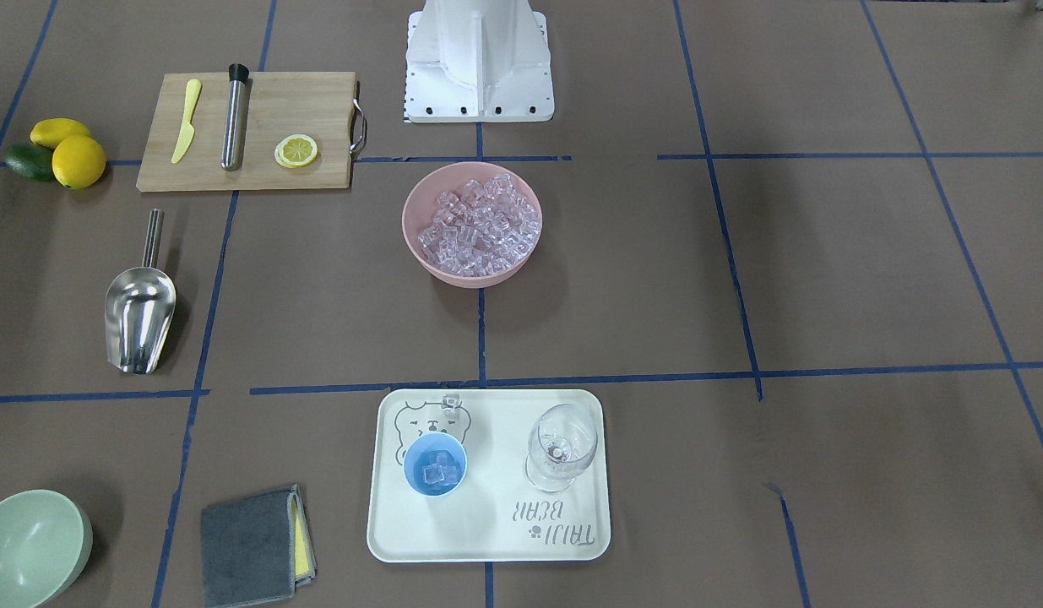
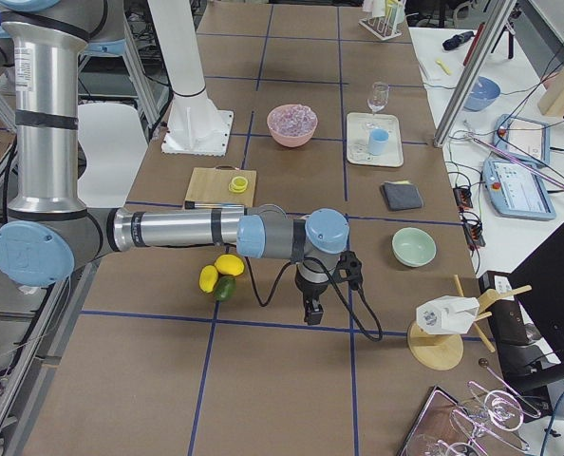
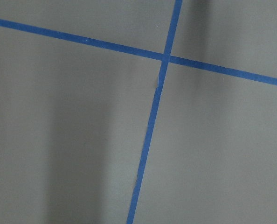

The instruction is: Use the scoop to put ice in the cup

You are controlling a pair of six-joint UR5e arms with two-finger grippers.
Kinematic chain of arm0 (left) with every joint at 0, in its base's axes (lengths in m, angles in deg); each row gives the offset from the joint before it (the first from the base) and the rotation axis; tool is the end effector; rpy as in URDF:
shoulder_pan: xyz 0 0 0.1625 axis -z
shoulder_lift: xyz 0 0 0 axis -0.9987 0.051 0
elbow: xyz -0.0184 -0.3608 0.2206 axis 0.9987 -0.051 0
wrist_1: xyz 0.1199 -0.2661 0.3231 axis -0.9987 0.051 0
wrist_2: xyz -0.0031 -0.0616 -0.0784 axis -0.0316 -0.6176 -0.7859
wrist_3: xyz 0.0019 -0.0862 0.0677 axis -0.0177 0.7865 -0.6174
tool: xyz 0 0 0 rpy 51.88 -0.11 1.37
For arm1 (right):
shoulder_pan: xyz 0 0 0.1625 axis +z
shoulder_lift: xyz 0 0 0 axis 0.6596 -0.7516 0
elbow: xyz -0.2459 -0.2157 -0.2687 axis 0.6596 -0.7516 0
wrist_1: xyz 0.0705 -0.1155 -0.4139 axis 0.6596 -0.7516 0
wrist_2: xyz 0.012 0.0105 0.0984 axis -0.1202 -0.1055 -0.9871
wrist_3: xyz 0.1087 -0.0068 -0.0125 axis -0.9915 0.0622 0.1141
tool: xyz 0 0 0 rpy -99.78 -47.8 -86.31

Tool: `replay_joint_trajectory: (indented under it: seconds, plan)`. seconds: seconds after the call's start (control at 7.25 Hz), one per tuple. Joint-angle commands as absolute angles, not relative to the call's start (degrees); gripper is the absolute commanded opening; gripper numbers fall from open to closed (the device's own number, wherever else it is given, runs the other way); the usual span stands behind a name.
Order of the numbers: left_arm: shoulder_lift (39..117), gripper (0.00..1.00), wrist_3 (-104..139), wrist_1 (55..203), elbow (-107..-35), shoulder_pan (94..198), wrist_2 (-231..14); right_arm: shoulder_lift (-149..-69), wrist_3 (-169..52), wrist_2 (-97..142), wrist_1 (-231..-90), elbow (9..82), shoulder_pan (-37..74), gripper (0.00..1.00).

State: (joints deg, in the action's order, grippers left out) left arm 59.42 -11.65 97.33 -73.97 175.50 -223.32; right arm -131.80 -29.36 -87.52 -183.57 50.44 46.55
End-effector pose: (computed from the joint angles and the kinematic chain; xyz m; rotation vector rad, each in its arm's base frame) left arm -0.0395 -0.5188 0.6297 0.0734 0.8131 0.2555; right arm 0.0398 -0.4905 0.6333 -0.0017 -0.7554 -0.2149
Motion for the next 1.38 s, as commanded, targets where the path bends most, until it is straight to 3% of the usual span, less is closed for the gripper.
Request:
replay_joint_trajectory:
  seconds: [0.0,0.55,1.24]
  plan:
    - [58.7,1.0,-12.0,100.4,-74.1,175.6,-223.3,-128.6,-29.0,-87.6,-185.2,50.1,46.8,1.0]
    - [58.2,1.0,-11.9,101.3,-76.6,176.0,-222.5,-128.6,-29.9,-87.7,-185.5,54.8,46.5,1.0]
    - [57.1,1.0,-11.7,106.7,-75.4,175.8,-223.3,-129.7,-31.3,-86.0,-185.2,53.6,46.3,1.0]
